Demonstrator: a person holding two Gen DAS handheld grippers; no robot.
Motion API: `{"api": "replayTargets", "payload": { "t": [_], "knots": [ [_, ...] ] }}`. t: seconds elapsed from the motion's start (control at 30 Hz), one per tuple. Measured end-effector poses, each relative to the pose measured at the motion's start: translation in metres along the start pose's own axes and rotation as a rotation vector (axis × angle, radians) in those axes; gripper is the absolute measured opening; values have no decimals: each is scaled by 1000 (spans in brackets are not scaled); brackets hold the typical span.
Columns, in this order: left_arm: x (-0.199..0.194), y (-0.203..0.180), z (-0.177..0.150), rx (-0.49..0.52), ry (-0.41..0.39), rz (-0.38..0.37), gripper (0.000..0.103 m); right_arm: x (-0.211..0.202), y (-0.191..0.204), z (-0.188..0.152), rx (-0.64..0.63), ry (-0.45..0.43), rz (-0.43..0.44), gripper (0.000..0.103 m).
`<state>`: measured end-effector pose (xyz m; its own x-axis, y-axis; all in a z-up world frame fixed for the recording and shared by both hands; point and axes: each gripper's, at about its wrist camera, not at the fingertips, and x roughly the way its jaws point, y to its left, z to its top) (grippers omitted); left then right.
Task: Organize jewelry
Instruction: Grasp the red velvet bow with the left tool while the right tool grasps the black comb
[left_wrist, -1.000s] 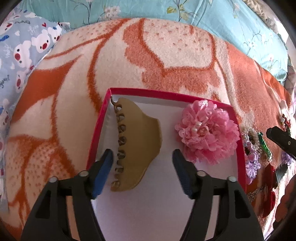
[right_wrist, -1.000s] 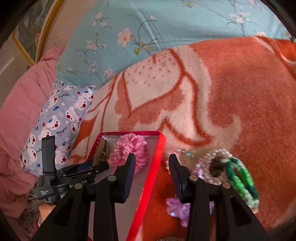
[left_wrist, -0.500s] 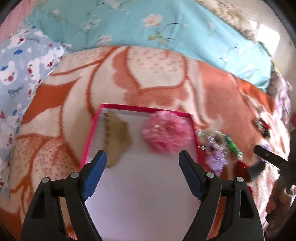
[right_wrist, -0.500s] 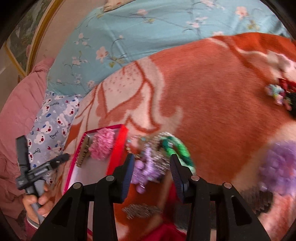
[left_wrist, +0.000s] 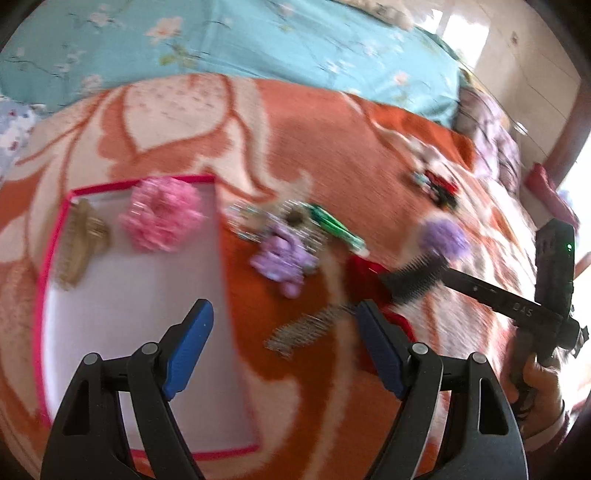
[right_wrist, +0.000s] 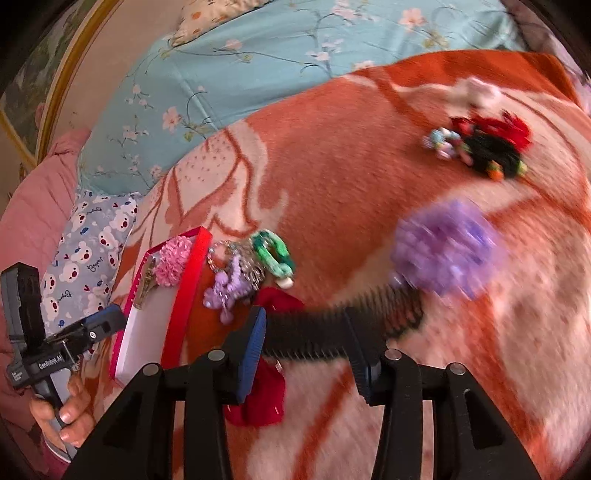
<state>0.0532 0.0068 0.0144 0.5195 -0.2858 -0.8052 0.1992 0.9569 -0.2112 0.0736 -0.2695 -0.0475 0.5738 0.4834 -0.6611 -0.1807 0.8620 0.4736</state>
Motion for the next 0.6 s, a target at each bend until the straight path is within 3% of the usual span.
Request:
{"api": "replayTargets", "payload": {
  "t": [0.3,0.6],
  "knots": [
    [29,-44,-21,29,82,-55,80,-8,-27,-19,67,10,-12,47],
    [70,-51,-24,-50,151,-87,80,14,-51,-14,173,-14,12,45]
  ]
}}
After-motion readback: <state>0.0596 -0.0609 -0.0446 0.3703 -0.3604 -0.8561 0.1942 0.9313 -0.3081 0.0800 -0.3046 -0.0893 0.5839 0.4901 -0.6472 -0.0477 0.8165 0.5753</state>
